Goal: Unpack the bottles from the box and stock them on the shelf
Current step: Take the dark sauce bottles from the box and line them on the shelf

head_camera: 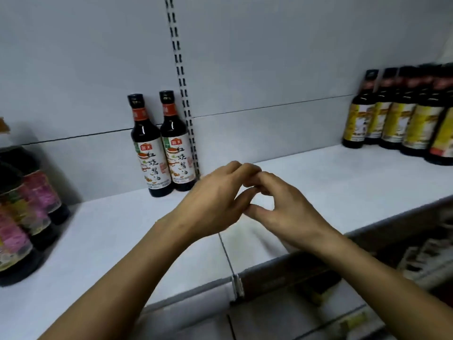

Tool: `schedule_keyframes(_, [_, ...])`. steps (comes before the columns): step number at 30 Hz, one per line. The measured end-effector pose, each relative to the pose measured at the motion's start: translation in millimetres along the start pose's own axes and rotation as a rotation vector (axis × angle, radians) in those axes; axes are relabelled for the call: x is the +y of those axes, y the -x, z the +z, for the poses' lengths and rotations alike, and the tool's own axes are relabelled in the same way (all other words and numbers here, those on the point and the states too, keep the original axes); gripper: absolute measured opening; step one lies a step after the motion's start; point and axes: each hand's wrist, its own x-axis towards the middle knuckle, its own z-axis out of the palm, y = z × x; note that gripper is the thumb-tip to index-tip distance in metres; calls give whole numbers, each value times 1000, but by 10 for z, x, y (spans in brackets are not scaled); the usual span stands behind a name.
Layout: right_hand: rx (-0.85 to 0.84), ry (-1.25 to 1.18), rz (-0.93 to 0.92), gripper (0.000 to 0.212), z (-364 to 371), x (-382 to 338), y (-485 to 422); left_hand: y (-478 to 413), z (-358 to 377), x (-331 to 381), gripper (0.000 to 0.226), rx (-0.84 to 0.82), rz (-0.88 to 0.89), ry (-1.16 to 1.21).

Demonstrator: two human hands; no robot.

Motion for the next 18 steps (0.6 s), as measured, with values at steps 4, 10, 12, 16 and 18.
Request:
schedule_keyframes(4, [138, 67, 28, 40, -462, 284, 457, -246, 363, 577, 31, 13, 77, 121])
schedule_keyframes(10, [277, 147, 247, 40, -1192, 868, 1470, -707, 1188, 1701, 37, -151, 288, 238])
schedule_keyframes(12, [314, 167, 331, 40, -1423, 1029, 1830, -803, 1475, 2054, 40, -212, 358, 276])
schedule_keyframes(16, [381, 150, 466, 45, -1808, 1272, 2574, -821, 1981, 2735, 43, -295, 407, 429])
schedule_keyframes(18, [412, 148, 523, 43, -1937, 1369, 2927, -761, 2202, 3011, 45, -332, 411, 498])
